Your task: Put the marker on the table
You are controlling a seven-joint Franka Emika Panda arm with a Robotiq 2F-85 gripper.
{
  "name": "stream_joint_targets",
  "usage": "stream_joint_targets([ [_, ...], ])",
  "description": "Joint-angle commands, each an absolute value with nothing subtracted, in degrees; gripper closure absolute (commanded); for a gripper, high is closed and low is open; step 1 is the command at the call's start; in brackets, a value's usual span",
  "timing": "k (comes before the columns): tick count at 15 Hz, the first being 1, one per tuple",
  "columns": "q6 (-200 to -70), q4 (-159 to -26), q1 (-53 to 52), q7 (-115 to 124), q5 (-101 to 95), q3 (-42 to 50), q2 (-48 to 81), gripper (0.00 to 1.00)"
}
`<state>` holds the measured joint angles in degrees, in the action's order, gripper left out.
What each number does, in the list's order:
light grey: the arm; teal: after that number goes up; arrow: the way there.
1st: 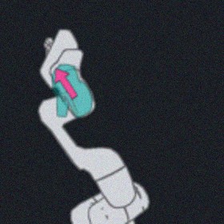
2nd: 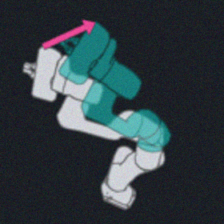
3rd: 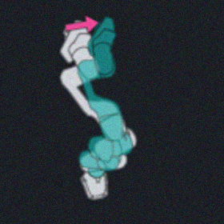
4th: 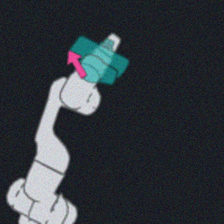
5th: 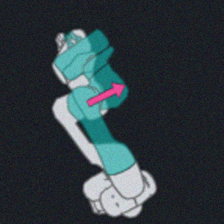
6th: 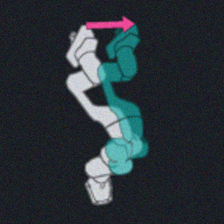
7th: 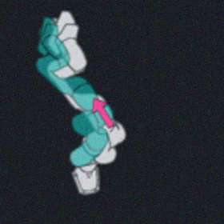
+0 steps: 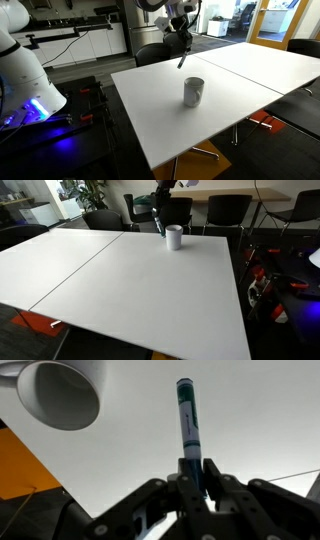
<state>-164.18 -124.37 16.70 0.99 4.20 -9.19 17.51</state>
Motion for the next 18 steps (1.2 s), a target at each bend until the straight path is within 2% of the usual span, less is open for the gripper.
stream_joint_targets([
  [1,-153.44,-115.68,10.88,1.36,3.49,-2.92,22.76,0.95],
  [6,-140.53,-104.73,6.18,1.91,1.99,0.53,31.32,0.95],
  [13,-131.04,-92.35,2.43,3.13,-0.48,2.52,41.22,0.95],
  [14,-129.74,-90.78,2.0,3.37,-0.94,2.8,42.38,0.56],
  [16,-127.37,-88.23,1.57,3.39,-1.43,2.94,44.16,0.5],
  [18,-125.63,-86.36,1.28,3.55,-1.87,3.16,45.32,0.35],
])
